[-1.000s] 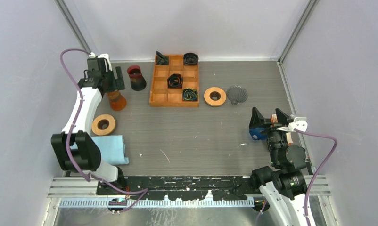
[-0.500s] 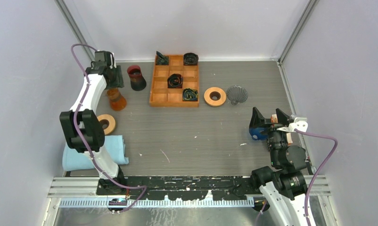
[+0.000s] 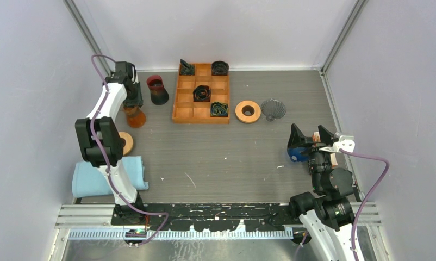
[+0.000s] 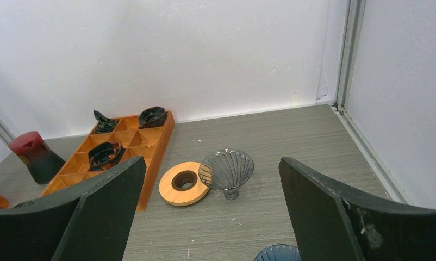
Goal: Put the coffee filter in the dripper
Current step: Pick up the coffee server from the corner of the board.
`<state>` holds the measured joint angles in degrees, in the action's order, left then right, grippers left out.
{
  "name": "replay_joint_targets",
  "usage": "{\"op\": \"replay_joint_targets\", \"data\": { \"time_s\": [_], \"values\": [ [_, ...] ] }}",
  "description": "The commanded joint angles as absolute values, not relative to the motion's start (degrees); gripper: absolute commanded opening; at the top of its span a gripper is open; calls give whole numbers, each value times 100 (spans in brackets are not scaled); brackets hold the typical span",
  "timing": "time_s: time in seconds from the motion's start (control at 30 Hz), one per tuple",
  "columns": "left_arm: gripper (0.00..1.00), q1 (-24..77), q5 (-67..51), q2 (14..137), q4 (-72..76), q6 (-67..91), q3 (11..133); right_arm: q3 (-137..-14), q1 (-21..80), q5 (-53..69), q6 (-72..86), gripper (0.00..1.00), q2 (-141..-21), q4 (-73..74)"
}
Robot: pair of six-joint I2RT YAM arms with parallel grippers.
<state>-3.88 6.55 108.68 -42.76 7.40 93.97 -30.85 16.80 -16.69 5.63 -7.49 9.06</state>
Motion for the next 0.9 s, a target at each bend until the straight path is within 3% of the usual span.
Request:
{"op": "replay_joint_targets", "data": {
  "time_s": [0.0, 0.33, 0.87],
  "values": [
    [29, -396, 497, 10899, -4373, 683, 9685, -3093, 1719, -1662, 461, 100, -779, 679],
    [7, -380, 138, 10763, -4665, 517, 9661, -3102, 1715, -1613, 466, 100, -770, 681],
    [4, 419, -123, 9084, -5215, 654, 8643, -3124, 1717, -1536, 441, 100, -731, 704]
  ]
}}
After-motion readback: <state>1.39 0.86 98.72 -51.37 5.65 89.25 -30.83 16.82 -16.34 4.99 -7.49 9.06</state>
